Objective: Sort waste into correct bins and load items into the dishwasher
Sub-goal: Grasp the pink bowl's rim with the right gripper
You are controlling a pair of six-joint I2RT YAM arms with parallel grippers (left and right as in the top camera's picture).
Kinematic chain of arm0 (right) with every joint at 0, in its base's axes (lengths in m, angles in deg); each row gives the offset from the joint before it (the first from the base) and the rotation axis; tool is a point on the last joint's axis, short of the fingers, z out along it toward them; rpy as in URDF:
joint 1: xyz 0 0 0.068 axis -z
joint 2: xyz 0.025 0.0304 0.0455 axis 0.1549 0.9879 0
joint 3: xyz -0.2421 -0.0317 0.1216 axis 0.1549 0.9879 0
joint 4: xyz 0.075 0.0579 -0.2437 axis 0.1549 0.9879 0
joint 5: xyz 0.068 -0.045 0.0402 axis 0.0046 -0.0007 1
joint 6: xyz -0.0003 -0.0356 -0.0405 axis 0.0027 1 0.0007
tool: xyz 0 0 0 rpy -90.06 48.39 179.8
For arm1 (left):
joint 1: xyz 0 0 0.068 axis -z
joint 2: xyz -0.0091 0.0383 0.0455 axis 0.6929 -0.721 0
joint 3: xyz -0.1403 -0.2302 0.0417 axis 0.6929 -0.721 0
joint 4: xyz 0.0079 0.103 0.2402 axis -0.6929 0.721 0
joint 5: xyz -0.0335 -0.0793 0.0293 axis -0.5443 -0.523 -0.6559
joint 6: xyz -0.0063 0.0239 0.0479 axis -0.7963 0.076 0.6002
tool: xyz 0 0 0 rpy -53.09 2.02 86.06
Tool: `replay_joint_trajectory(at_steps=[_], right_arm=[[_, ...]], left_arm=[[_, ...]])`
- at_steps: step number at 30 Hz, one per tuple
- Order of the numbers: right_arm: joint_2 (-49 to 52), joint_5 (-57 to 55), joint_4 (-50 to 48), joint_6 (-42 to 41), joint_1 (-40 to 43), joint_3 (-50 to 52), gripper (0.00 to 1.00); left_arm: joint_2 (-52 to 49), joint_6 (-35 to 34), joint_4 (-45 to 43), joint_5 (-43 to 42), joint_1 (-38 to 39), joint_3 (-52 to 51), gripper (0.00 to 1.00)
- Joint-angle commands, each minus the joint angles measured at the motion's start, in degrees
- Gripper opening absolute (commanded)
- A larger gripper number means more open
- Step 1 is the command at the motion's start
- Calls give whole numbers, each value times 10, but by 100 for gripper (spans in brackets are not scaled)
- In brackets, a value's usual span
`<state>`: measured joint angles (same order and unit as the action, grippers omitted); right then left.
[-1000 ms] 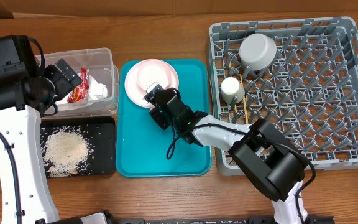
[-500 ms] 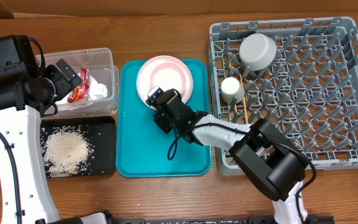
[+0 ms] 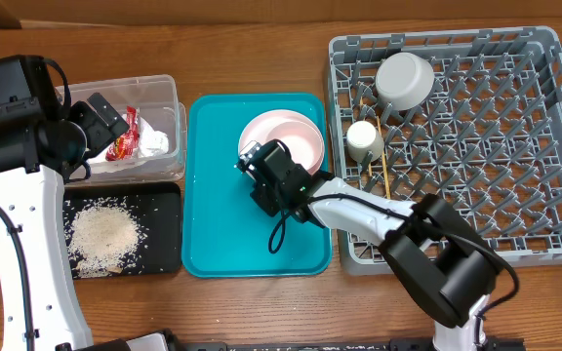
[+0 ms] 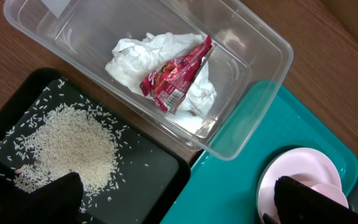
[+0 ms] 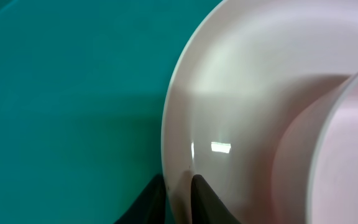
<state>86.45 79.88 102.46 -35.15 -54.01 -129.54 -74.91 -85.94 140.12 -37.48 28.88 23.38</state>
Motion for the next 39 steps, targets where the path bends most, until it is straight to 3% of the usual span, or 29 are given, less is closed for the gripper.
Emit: replay_joint_trajectory(at_steps=[1, 8, 14, 21, 30, 39], right_arm=[[-38, 71, 19, -4, -5, 2, 16], [-42, 214, 50, -43, -26, 2, 13], [-42, 225, 66, -63, -78, 2, 14], [-91, 218, 100, -63, -84, -42, 15], [-140, 17, 143, -140, -84, -64, 18], [-105, 8, 153, -167, -85, -46, 18]], left_arm=[[9, 5, -1, 7, 4, 10, 100], [9, 5, -1, 7, 4, 10, 100], [9, 5, -1, 7, 4, 10, 100], [9, 5, -1, 7, 4, 10, 100], [9, 5, -1, 7, 4, 10, 100], [9, 5, -1, 7, 4, 10, 100]])
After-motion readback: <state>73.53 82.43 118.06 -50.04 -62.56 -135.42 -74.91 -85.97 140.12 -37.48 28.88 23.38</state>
